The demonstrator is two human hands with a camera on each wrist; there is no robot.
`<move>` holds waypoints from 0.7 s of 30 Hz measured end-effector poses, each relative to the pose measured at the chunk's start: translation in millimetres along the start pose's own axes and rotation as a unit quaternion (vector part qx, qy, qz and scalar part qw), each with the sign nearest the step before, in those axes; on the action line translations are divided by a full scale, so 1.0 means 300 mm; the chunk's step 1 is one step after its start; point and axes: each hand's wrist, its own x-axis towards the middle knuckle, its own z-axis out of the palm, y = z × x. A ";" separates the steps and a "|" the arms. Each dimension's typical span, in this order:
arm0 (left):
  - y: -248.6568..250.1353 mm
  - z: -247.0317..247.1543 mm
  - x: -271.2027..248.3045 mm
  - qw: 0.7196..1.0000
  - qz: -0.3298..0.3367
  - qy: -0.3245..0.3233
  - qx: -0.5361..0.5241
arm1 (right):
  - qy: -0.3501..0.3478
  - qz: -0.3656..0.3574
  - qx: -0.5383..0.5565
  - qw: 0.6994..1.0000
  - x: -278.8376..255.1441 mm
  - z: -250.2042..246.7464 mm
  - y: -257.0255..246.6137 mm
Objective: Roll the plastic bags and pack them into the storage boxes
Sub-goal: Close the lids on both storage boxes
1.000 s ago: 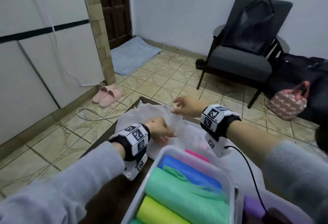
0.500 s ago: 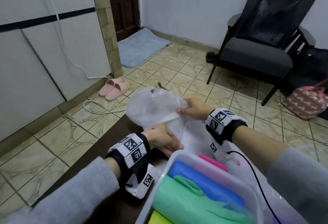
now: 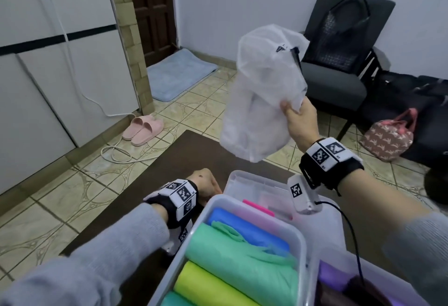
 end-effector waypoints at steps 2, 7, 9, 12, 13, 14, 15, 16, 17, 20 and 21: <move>0.029 -0.020 -0.037 0.998 0.005 -0.012 0.061 | 0.022 -0.002 -0.001 1.000 -0.014 -0.054 -0.040; 0.155 -0.110 -0.203 0.985 0.069 0.030 0.153 | 0.046 -0.009 0.027 0.999 -0.097 -0.215 -0.191; 0.227 -0.138 -0.293 0.974 0.110 0.059 0.191 | 0.057 -0.014 0.031 0.998 -0.154 -0.293 -0.256; 0.362 -0.143 -0.444 0.951 0.181 0.095 0.232 | 0.079 -0.025 0.015 0.996 -0.262 -0.431 -0.343; 0.412 -0.130 -0.504 0.944 0.205 0.099 0.240 | 0.086 -0.027 0.014 0.996 -0.306 -0.482 -0.365; 0.462 -0.109 -0.564 0.936 0.230 0.100 0.248 | 0.095 -0.025 0.015 0.995 -0.350 -0.537 -0.383; 0.509 -0.082 -0.626 0.927 0.253 0.101 0.258 | 0.105 -0.027 0.014 0.994 -0.401 -0.590 -0.402; 0.555 -0.040 -0.691 0.917 0.272 0.101 0.273 | 0.121 -0.025 0.009 0.992 -0.464 -0.654 -0.419; 0.595 0.006 -0.750 0.909 0.286 0.101 0.284 | 0.138 -0.022 0.001 0.990 -0.519 -0.713 -0.427; 0.685 0.193 -0.892 0.895 0.319 0.072 0.303 | 0.201 0.002 -0.014 0.979 -0.696 -0.909 -0.425; 0.711 0.279 -0.927 0.888 0.336 0.057 0.309 | 0.225 0.010 -0.022 0.974 -0.771 -0.989 -0.416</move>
